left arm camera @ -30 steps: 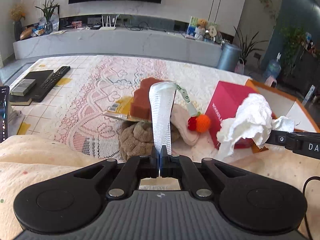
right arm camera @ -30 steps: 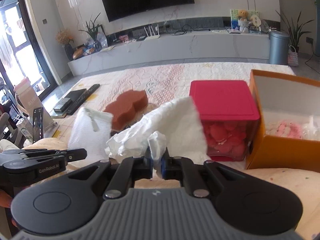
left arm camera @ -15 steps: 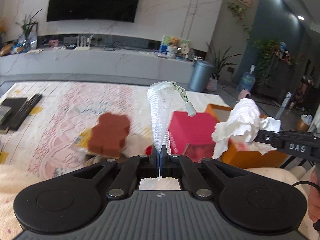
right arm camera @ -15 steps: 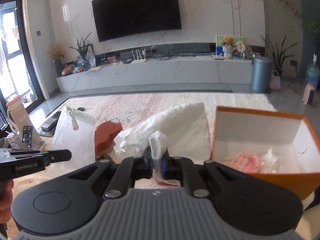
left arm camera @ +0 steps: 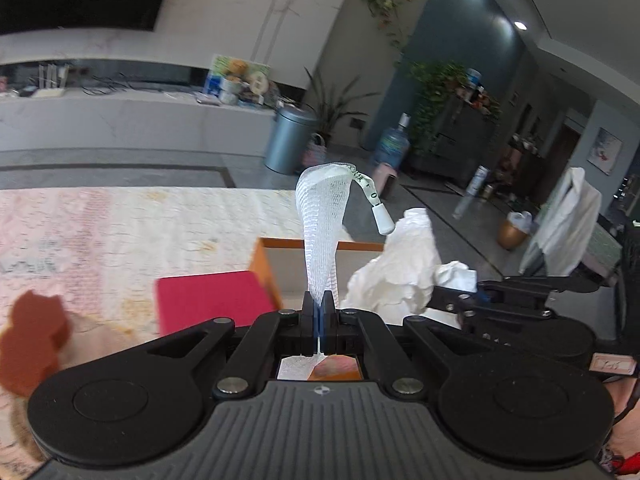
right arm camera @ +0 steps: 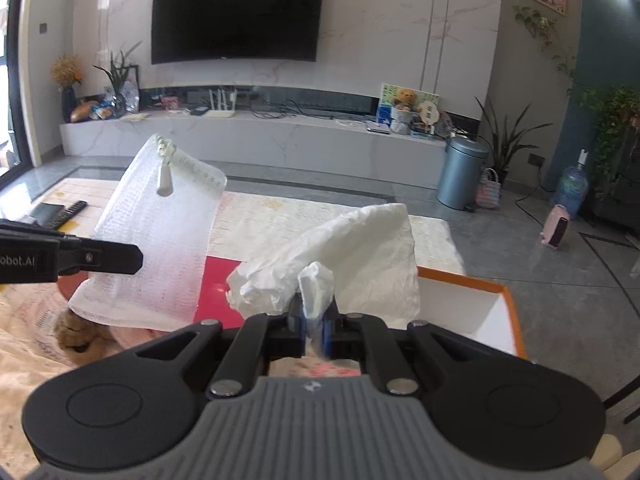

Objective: Organize soft objects
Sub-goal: 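Lift both held items and carry them over the orange box, then open both tools to drop the sleeve and tissue into the box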

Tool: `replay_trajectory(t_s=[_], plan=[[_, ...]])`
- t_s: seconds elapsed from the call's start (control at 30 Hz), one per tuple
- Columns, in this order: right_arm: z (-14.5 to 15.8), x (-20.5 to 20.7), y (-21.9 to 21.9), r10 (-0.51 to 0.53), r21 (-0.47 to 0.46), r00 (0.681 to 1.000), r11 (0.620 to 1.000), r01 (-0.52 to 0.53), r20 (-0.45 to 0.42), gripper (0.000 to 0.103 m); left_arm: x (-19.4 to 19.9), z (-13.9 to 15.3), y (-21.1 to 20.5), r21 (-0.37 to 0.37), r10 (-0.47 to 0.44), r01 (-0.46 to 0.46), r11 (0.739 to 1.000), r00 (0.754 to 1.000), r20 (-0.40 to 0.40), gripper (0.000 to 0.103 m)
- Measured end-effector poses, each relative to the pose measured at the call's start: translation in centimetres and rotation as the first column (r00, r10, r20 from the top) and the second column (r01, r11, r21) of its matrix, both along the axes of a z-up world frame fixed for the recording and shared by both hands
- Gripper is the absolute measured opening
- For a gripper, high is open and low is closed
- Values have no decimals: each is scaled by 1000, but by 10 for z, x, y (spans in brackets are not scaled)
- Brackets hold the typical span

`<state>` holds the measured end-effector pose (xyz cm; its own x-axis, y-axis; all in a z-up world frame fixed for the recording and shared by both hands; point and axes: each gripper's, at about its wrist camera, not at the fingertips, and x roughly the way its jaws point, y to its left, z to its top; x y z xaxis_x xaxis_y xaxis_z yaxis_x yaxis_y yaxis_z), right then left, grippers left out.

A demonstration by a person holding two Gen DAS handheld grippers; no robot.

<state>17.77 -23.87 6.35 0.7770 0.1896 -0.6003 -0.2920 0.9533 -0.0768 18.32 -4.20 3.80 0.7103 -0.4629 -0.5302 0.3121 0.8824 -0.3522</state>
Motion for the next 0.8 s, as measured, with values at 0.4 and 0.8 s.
replay_trajectory(t_s=[0.4,0.8], plan=[[-48,67,-38,-15,-162,994,987,-3,-107,5,81,-37,-72,64,-131,142,988,979,-156,0],[-110,122,-47,-15,-208,967,977,-40,-256,6,119,-79,-106,164,-151,200,966,951,-271,1]])
